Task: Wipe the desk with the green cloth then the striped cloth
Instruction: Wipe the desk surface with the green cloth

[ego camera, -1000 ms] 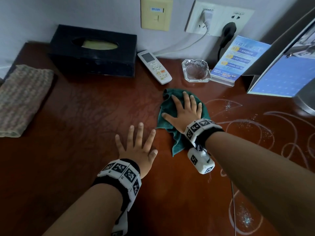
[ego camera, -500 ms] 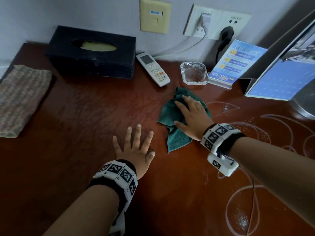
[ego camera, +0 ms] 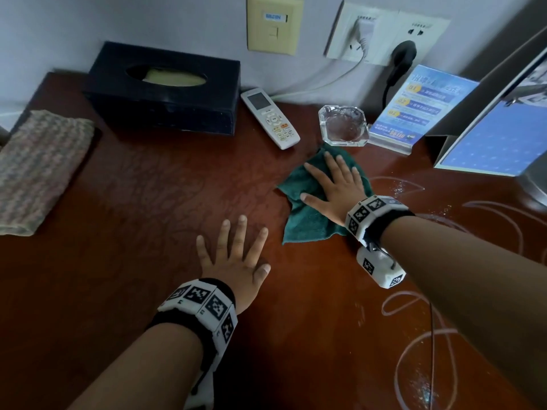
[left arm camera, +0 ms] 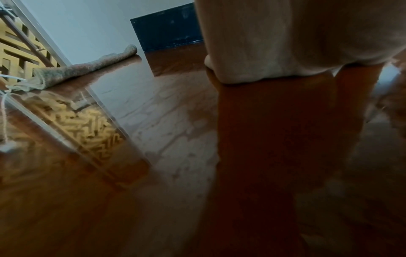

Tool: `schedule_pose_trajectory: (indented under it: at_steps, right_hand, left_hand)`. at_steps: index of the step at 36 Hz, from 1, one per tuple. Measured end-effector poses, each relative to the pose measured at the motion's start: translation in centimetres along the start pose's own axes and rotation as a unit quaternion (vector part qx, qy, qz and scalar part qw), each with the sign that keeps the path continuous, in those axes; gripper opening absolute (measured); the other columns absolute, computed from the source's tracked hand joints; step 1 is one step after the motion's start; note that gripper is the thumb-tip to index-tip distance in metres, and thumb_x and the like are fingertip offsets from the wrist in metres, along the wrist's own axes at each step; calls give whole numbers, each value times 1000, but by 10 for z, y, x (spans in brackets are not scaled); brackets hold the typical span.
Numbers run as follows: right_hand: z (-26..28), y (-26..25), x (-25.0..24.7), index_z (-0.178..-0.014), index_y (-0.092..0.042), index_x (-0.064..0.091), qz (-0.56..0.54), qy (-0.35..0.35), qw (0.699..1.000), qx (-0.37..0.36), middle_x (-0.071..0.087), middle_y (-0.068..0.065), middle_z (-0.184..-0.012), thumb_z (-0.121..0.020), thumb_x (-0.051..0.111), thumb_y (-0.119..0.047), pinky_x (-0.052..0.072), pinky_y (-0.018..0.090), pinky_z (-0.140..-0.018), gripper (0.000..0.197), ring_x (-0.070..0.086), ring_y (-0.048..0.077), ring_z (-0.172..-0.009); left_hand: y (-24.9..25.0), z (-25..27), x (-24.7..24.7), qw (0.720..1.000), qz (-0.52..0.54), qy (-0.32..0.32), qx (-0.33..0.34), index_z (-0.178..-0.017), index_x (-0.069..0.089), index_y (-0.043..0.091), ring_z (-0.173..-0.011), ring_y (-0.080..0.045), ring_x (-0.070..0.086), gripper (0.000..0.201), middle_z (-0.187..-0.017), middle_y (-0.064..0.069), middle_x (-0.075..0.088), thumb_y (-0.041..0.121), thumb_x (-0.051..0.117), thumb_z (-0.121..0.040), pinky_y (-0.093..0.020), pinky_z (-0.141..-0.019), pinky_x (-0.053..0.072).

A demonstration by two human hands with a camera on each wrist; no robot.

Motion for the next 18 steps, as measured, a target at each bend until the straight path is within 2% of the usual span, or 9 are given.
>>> schedule_pose_trajectory:
  at_steps: [7,10,18]
  right_hand:
    - [-4,7,-1,-146,-51,8,-37,13,997,72,-11,-4,-160,-86,35,-71,-10,46,-116,69,-14,20,-146]
    - [-4,7,-1,-147,-50,6,-42,21,995,86,-11,-3,-160,-85,34,-72,-10,48,-116,71,-15,22,-146]
    - [12,11,4,-147,-49,-2,-51,5,993,103,-19,-1,-159,-75,39,-82,-12,51,-113,89,-18,23,-145]
  left_hand:
    - [0,0,0,1000,1,5,2,-124,-42,42,-130,-23,-43,56,-125,4,-59,57,1,-93,-61,-104,-19]
    - [0,0,0,1000,-1,5,0,-125,-41,41,-132,-25,-41,56,-128,3,-57,56,4,-95,-61,-104,-19]
    - [1,1,0,1000,4,2,-4,-124,-41,42,-133,-25,-40,55,-129,4,-56,56,5,-96,-61,-105,-18]
Point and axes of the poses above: each hand's wrist, its own z-axis away from the middle knuckle, its own x-axis out of the palm, y = z × x, the point moved 4 cm from there along -z, towards the middle knuckle
